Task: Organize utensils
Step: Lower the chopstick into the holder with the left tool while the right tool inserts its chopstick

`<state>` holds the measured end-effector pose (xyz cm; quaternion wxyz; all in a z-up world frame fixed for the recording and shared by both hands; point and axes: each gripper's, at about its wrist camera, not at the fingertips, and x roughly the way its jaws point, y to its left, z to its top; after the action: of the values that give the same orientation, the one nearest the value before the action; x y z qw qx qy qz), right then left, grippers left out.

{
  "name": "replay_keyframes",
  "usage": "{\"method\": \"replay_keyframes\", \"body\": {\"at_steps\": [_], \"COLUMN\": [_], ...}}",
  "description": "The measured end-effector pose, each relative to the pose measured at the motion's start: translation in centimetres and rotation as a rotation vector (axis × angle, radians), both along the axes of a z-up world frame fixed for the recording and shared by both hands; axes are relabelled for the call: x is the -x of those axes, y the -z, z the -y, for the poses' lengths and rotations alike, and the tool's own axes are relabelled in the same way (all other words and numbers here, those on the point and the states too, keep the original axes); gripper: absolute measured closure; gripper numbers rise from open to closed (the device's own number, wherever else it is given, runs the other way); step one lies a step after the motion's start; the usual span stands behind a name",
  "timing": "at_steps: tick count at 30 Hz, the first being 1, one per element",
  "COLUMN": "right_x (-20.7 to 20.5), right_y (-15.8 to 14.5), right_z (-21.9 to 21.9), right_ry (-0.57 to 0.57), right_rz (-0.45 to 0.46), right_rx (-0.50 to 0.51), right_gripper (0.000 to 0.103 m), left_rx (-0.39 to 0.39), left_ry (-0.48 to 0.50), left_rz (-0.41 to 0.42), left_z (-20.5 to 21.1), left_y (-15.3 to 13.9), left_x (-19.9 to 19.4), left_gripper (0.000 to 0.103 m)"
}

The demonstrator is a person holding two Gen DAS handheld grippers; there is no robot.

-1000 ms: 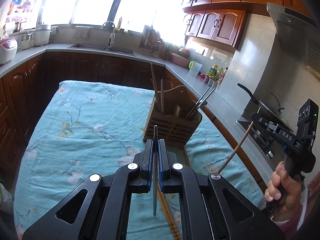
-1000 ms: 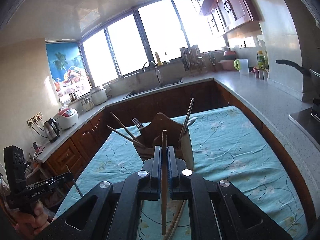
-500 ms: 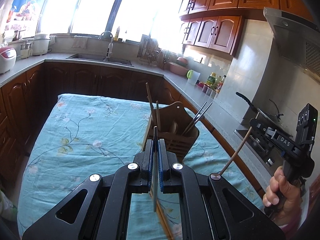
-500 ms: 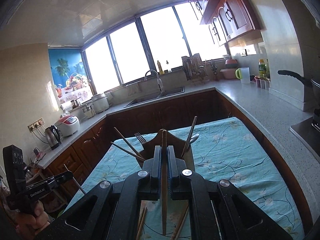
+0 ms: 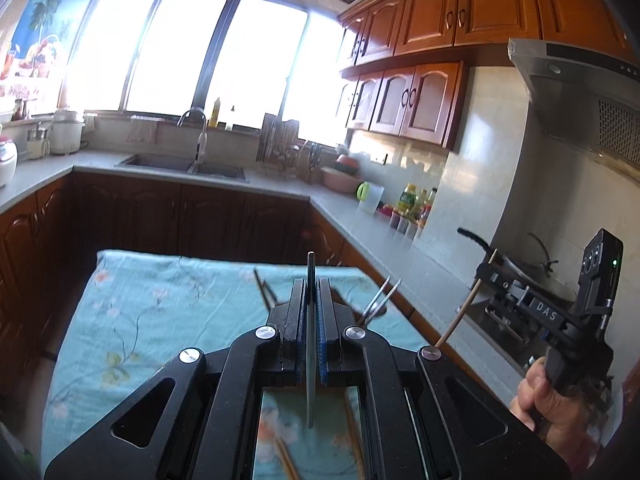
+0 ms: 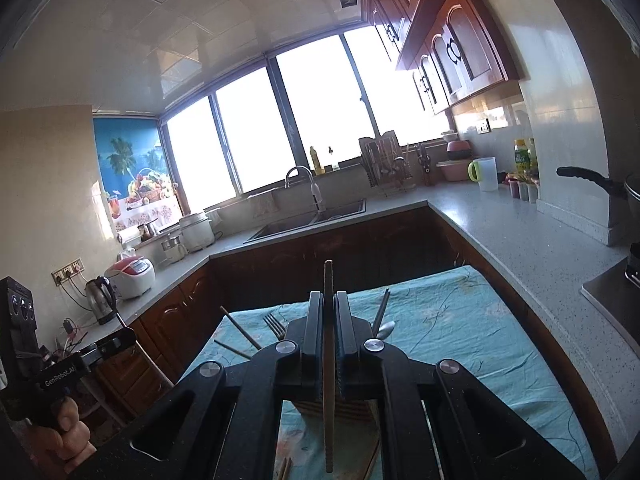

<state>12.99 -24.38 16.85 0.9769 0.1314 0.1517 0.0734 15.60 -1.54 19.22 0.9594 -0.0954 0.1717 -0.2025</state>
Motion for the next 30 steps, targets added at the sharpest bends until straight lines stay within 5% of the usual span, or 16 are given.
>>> {"method": "replay_keyframes", "body": {"at_steps": [11,21,30], "right_x": [-5.1,-8.2,-9.2], "right_y": [-2.2,1.6,6.6], "right_z": [0.9,0.7,0.0], "right_ry": [0.059,0.104,0.09], "right_rz": [0.079,0.066,-0.033], "right_rx": [0.0,0.01,0.012], "right_gripper": [0.098,0.098,0.098], "left_rx": [0.025,0.016,-0.002], "left_ry": [-0.074,-0.121,-0.093], "left_rz": [0.086,0.023,-0.072], "left_z": [2.2,3.9,4.3], "left_y": [-3.0,2.2,6.5], "left_x": [-6.7,-11.0,-11.8], "left_gripper": [0.099,0.099,0.099]}}
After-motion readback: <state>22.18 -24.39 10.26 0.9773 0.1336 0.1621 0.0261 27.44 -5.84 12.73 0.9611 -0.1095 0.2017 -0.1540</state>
